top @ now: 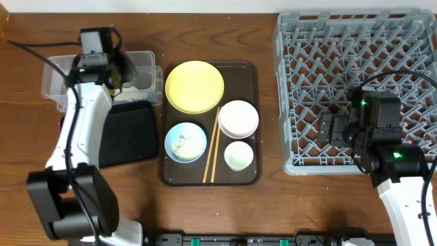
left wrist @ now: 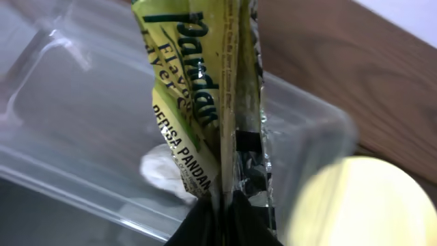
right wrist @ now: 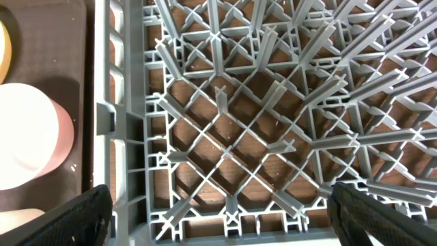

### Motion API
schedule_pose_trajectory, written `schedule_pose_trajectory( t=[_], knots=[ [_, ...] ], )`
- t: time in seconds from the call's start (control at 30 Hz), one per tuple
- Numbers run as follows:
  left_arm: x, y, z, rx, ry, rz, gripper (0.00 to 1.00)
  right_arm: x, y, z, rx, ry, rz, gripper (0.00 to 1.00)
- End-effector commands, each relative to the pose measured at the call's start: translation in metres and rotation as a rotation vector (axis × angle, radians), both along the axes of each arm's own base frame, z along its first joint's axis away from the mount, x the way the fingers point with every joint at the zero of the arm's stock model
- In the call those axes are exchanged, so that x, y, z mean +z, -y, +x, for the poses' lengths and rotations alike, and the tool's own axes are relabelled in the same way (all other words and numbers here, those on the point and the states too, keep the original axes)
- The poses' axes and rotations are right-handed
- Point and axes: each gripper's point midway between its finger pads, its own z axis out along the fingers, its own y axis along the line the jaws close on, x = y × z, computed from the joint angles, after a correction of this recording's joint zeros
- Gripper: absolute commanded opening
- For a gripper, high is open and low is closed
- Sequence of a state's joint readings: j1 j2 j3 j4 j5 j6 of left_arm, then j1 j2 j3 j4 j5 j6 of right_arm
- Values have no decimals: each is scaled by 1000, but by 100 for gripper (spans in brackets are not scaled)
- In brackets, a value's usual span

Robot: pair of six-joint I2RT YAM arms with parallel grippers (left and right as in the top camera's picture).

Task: Sort waste into correct bins and load items into the dishwasher rack
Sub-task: 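Carry the green wrapper with the left gripper into the clear bin, then move the left gripper to the light-blue bowl and grasp its rim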

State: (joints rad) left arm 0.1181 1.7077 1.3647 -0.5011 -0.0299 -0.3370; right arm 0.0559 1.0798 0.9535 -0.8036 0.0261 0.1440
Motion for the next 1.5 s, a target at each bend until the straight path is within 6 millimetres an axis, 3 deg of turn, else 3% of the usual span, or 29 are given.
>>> schedule_pose_trajectory(
  t=[0.0,0.13,0.4,0.57,0.83,1.3,1.47],
  knots=[
    [-24,-16,-3,94,-47,-36,15,9,6,3,-12,24,-11,99],
    [-28,-23,0,107,-42,-35,44,9,6,3,-11,24,-11,99],
    [20,-23,3,83,78,-13,51,9,6,3,-12,24,-12,99],
    [42,-7,-11,32,86,-7,52,9,6,3,-12,24,-12,99],
    [3,66,-64,-142,-185,-109,53,9,6,3,-12,24,-11,99],
    [-19,150,-112,-464,-377,-30,51,8,6,3,-12,20,-11,99],
    [-39,176,-132,-537,-450,-16,52,8,6,3,-12,20,-11,99]
  ],
)
